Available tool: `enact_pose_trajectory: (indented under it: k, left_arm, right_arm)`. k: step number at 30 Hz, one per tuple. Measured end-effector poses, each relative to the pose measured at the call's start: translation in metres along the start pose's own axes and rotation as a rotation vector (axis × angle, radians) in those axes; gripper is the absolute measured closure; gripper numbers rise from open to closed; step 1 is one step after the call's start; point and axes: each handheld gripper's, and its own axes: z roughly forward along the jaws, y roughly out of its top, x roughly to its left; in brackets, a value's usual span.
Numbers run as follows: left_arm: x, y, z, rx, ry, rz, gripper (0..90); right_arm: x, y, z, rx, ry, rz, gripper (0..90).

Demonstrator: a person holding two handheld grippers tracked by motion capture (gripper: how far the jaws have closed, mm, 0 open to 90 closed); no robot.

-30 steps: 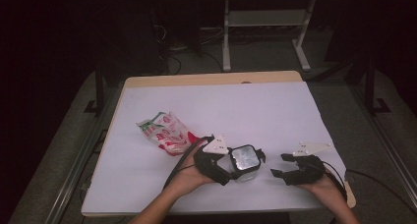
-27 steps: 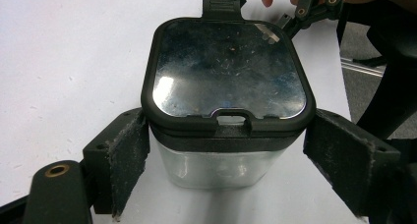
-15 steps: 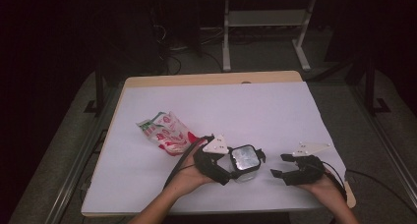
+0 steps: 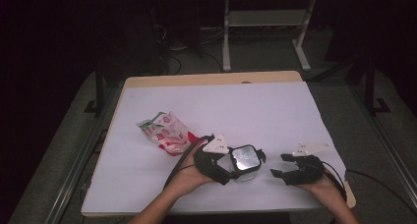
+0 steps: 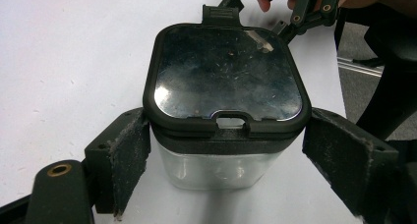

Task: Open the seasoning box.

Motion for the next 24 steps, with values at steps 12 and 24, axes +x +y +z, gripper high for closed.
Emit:
enact_pose_trajectory:
  k: [12, 24]
  left_arm:
    - [-0.0007, 0.0010, -0.0024, -0.012, 0.008, -0.002, 18.5]
    - [-0.0022, 0.0055, -0.0082, -0.062, 0.004, 0.002, 20.8]
  right_arm:
    - [-0.0003, -0.0003, 0.0004, 0.002, 0.004, 0.002, 27.8]
    - [-0.0003, -0.0004, 0.0016, 0.001, 0.007, 0.007, 27.8]
